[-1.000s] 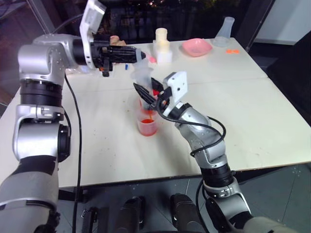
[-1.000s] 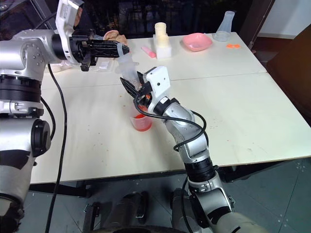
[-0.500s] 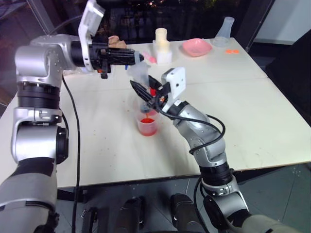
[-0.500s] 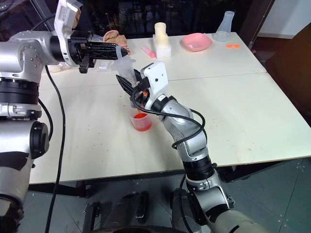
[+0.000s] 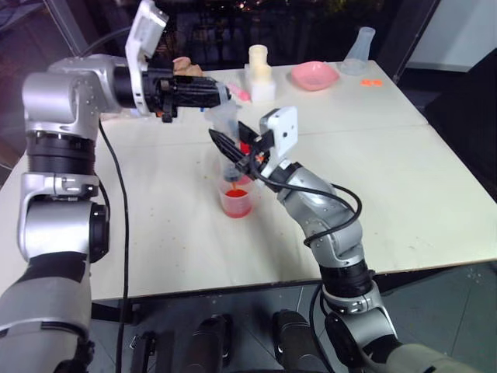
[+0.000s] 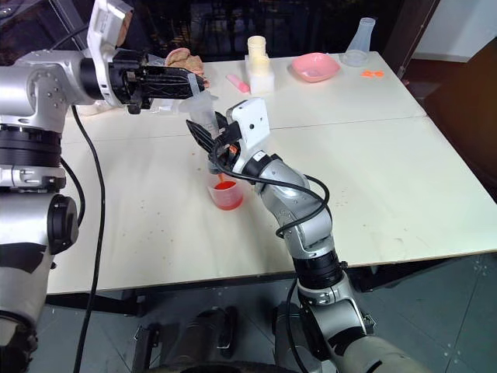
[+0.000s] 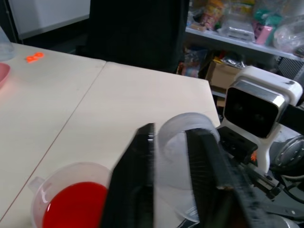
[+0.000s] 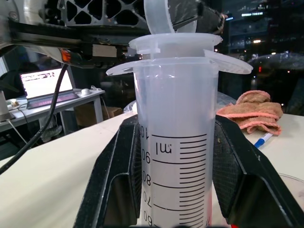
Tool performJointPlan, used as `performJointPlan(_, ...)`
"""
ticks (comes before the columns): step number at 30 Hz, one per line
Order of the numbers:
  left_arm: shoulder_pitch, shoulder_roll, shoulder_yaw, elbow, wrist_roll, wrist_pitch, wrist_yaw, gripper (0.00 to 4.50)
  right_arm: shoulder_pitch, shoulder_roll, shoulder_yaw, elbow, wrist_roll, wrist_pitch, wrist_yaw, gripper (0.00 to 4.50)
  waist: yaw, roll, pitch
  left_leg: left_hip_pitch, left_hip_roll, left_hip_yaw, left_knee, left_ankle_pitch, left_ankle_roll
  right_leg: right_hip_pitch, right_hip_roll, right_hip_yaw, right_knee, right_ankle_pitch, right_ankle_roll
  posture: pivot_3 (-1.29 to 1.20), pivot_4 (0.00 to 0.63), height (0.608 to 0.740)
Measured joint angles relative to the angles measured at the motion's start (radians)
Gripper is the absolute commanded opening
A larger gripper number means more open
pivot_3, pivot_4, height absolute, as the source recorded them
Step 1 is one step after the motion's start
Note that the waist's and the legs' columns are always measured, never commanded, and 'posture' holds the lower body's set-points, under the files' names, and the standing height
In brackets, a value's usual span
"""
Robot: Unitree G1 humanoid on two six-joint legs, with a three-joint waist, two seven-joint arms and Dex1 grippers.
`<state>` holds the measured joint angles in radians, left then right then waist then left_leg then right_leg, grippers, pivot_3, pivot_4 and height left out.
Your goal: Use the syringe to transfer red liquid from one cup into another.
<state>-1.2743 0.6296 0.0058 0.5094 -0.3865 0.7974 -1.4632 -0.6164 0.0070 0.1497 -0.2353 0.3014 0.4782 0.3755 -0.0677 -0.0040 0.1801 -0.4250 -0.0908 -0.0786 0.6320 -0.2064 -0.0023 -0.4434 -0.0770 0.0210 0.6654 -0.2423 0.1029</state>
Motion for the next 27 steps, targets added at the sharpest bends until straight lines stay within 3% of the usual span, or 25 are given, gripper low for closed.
performJointPlan(3,0.003,0.013,0.011,0.0,-0.008,0.009,0.005,2.73,0.0,0.0,-0.011,-0.013,0.008,0.004,-0.006,1.36,-0.001,0.0,0.0,0.0,0.0,0.0,0.0,0.0,0.0,0.0,0.0,0.0,0.0,0.0,0.0,0.0,0.15,0.74)
performJointPlan(16,0.133,0.066,0.089,-0.073,-0.108,0.097,0.108,2.73,-0.021,-0.035,-0.063,-0.106,0.078,0.067,-0.023,1.36,0.002,0.0,0.0,0.0,0.0,0.0,0.0,0.0,0.0,0.0,-0.002,0.0,0.0,0.0,0.0,0.0,0.15,0.74)
performJointPlan(19,0.207,0.116,0.101,-0.111,-0.129,0.121,0.117,2.73,-0.051,-0.04,-0.081,-0.129,0.112,0.114,-0.033,1.36,-0.002,0.0,0.0,0.0,0.0,0.0,0.0,0.0,0.0,0.0,-0.002,0.001,0.0,0.0,0.0,0.0,0.15,0.74)
performJointPlan(22,0.291,0.156,0.115,-0.198,-0.155,0.14,0.121,2.73,-0.107,-0.052,-0.148,-0.135,0.16,0.198,-0.081,1.36,0.001,0.0,0.0,0.0,0.001,-0.001,0.0,0.0,0.0,0.0,-0.002,0.001,0.0,0.0,0.0,0.0,0.15,0.74)
performJointPlan(27,0.405,0.111,0.128,-0.379,-0.23,0.159,0.174,2.73,-0.277,-0.157,-0.277,-0.081,0.216,0.434,-0.196,1.36,0.029,0.0,0.0,0.0,0.0,-0.001,0.0,0.0,0.0,0.001,-0.004,0.001,-0.003,0.0,0.0,0.0,0.15,0.74)
